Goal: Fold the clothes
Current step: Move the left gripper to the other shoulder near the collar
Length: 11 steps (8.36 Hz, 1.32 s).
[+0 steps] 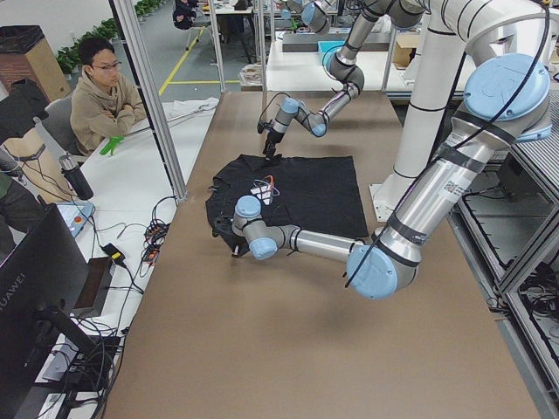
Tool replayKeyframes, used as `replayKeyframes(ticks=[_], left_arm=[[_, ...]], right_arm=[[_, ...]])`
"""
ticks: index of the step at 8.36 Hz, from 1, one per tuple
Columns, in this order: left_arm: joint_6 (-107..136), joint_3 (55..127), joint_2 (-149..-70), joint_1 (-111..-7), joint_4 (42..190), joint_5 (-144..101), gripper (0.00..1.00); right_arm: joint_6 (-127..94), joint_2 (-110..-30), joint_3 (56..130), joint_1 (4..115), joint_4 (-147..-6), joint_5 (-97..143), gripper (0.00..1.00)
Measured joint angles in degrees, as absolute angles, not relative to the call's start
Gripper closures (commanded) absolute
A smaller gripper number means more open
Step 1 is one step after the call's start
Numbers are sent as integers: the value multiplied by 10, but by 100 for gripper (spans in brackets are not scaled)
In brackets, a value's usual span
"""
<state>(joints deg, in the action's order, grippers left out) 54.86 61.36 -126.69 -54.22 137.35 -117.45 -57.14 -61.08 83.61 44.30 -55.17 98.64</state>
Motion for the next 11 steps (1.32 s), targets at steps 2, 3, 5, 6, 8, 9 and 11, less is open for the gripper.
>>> replayKeyframes(ticks=[2, 3, 5, 6, 8, 9, 11], left_arm=[[550, 599, -1271, -538, 1384, -1173, 50], [551, 597, -1272, -537, 1386, -1173, 53], [551, 596, -1272, -536, 1388, -1172, 54], [551, 596, -1272, -535, 1388, -1172, 54], [552, 597, -1270, -531, 1389, -1171, 82], [553, 597, -1270, -530, 1389, -1171, 100], [565, 599, -1271, -528, 1389, -1171, 100]], right_arm=[[-568, -610, 836, 443, -552, 986, 5], [-568, -610, 835, 443, -552, 986, 5], [-567, -610, 835, 443, -552, 986, 5], [-567, -610, 836, 443, -552, 986, 5], [-567, -610, 836, 443, -552, 986, 5], [-567, -610, 835, 443, -552, 986, 5], [-567, -610, 836, 443, -552, 986, 5]])
